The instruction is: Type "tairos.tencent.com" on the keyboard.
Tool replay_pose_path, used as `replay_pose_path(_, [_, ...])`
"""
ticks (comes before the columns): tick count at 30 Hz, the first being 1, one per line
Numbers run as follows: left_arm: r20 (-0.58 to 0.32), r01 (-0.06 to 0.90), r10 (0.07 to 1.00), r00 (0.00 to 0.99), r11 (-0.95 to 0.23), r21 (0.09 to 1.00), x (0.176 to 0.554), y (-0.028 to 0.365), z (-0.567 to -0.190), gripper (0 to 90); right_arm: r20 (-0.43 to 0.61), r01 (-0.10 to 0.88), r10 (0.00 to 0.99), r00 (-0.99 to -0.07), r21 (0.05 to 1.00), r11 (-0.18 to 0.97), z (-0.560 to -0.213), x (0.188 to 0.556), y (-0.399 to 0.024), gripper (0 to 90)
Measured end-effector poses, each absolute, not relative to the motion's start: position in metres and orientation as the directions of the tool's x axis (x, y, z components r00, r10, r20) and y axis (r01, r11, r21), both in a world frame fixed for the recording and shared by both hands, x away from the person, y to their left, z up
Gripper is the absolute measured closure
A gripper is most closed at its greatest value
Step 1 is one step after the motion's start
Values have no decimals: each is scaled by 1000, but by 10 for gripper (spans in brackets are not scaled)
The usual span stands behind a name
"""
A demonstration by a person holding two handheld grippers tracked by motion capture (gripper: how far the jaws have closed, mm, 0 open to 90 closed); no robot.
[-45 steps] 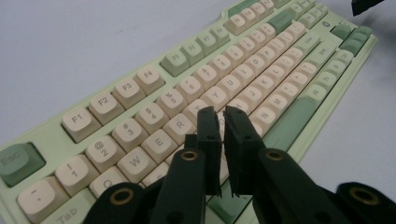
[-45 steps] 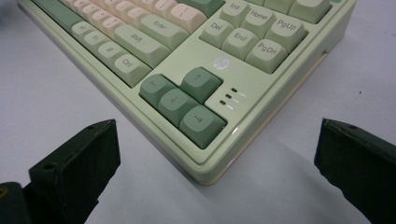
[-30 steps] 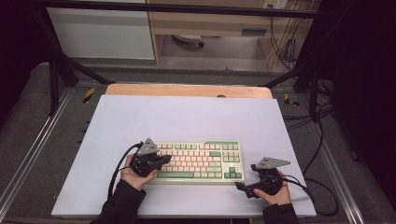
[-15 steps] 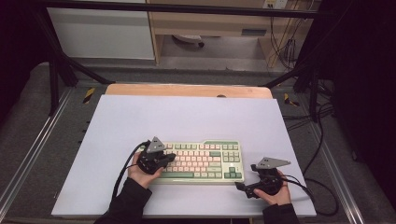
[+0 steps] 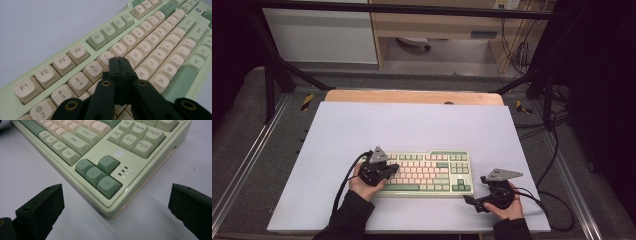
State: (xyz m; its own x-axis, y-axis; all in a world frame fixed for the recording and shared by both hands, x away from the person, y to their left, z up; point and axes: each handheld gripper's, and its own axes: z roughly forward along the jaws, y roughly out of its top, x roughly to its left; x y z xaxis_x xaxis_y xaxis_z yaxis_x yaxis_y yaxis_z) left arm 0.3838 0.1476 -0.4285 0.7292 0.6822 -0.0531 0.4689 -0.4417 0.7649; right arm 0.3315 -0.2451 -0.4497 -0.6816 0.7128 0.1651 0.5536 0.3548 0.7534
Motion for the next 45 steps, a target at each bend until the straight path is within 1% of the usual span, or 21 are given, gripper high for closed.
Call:
replay_pose_path(10, [-47, 469, 682, 730, -449, 761, 383, 147, -430, 900, 168, 556, 713, -681, 751, 355, -450, 331, -245, 8])
replay_pose_path(20, [-39, 450, 670, 741, -453, 770, 374, 157, -422, 900, 171, 559, 712, -681, 749, 355, -450, 331, -244, 8])
replay_pose_path(30, [-42, 448, 673, 739, -444, 776, 365, 174, -416, 900, 170, 555, 711, -682, 753, 354, -450, 331, -245, 8])
replay_pose_path(45, [-49, 477, 713, 700, -415, 775, 355, 209, -420, 900, 173, 559, 712, -681, 750, 352, -450, 330, -244, 8])
